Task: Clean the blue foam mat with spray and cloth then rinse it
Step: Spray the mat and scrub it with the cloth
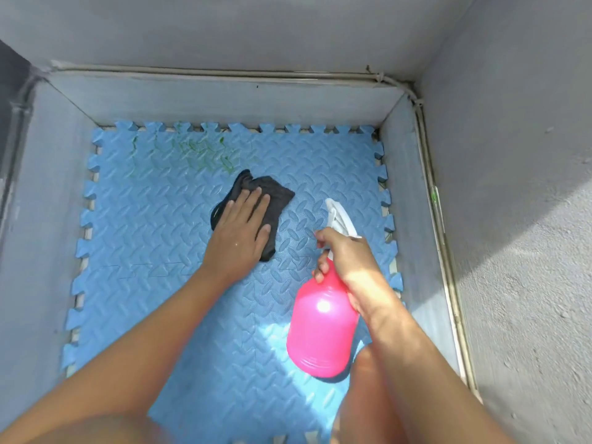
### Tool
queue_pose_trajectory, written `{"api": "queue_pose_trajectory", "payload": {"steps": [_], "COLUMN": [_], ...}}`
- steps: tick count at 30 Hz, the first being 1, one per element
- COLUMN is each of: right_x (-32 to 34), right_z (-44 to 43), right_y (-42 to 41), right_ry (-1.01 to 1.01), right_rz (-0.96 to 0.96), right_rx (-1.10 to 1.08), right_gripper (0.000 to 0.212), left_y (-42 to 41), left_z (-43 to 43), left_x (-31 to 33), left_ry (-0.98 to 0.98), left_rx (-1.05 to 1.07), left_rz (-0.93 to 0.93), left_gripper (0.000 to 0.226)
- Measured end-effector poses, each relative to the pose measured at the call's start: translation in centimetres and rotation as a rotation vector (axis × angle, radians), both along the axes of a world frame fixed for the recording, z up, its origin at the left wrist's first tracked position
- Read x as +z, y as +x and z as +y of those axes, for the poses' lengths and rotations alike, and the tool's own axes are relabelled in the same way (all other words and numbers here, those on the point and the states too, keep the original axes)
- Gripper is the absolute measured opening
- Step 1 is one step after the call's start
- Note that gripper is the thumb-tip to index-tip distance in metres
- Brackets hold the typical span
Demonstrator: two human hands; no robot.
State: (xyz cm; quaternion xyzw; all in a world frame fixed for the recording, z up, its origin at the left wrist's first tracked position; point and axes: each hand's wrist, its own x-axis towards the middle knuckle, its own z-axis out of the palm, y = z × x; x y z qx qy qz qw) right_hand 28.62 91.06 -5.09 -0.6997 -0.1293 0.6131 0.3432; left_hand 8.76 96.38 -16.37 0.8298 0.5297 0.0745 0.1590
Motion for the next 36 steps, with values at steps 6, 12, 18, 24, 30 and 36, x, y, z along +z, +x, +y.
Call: {"api": "queue_pose_trajectory", "payload": {"steps": [6, 12, 18, 24, 30, 36], "right_x": [0.1, 1.3, 2.0, 2.6, 2.4, 2.1], "right_z": [0.5, 1.6, 2.4, 2.7, 3.3, 3.0], "right_y": [-1.7, -5.2, -7.4, -7.4, -5.1, -3.0], "right_ry": [0.032, 0.107, 0.154, 0.172, 0.243, 0.261], "right_rz": [-0.041, -0.098, -0.221, -0.316, -0.334, -0.228], "right_rx": [0.117, 0.371, 0.514, 0.609, 0.456, 0.221], "right_gripper": [0.017, 0.009, 0.015, 0.019, 0.008, 0.017], "left_y": [-9.3, -16.5, -16.8, -16.8, -16.2, -9.1], "left_z": [-3.9, -3.4, -4.2, -4.2, -3.4, 0.5], "left_x": [0.2, 0.0, 0.0, 0.0, -0.1, 0.2], "left_ry": [-0.01, 0.009, 0.035, 0.045, 0.037, 0.047], "left_rx": [0.226, 0.551, 0.668, 0.666, 0.7, 0.253], "left_rz": [0.059, 0.062, 0.049, 0.044, 0.038, -0.02], "left_gripper": [0.058, 0.059, 0.056, 0.056, 0.056, 0.052]}}
